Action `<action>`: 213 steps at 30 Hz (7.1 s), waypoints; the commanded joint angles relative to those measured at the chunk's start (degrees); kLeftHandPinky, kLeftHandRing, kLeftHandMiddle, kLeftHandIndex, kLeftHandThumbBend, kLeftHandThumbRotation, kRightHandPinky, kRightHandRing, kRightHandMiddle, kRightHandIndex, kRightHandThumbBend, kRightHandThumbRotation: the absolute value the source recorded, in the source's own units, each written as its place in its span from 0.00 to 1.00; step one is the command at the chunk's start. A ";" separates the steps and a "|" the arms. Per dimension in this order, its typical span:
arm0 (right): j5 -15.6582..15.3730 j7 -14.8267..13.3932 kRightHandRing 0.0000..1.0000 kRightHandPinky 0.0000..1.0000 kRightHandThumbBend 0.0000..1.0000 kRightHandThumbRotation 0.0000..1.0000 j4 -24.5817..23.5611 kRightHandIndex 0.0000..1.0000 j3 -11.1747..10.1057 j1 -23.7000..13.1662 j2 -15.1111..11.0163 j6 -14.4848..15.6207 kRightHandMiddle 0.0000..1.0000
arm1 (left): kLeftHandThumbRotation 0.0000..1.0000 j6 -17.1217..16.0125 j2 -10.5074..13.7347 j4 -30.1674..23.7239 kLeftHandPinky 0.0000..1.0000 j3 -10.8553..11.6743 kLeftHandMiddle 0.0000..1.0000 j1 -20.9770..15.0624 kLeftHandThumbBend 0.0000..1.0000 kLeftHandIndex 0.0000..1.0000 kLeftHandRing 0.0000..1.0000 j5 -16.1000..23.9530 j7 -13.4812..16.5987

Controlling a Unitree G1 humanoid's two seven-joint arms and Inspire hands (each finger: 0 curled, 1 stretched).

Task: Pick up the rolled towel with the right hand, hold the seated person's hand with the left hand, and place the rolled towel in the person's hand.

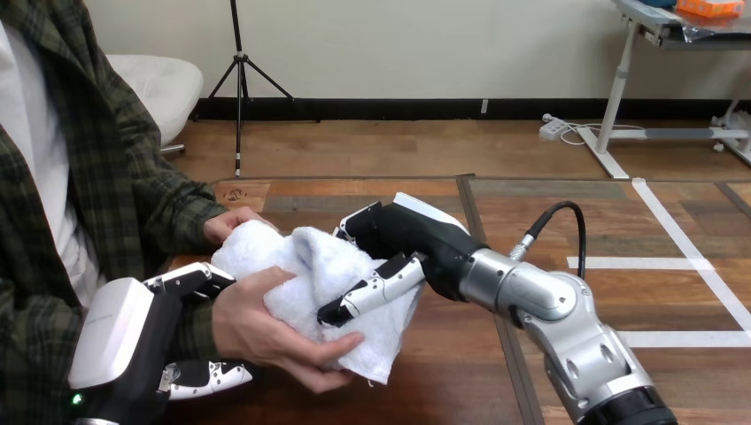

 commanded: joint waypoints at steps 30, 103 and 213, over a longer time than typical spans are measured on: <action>1.12 3.46 0.28 0.22 0.91 0.00 -1.18 0.40 3.54 -2.72 2.30 -0.42 0.35 | 0.00 -0.88 -2.54 -0.79 0.46 -1.56 0.53 -0.95 0.91 0.57 0.50 -1.29 -1.68; 5.87 1.00 1.00 0.90 1.00 0.67 -9.17 1.00 -3.66 0.29 -4.72 1.23 1.00 | 0.20 -2.19 -0.84 7.51 0.57 -1.93 0.66 -9.71 0.99 0.68 0.61 -0.59 -2.34; 17.56 -3.88 0.89 0.82 1.00 0.68 -5.43 0.93 -15.69 24.42 -6.62 -29.55 0.88 | 0.94 -23.65 -13.65 24.90 1.00 -8.58 1.00 -19.80 1.00 1.00 1.00 -24.64 -27.64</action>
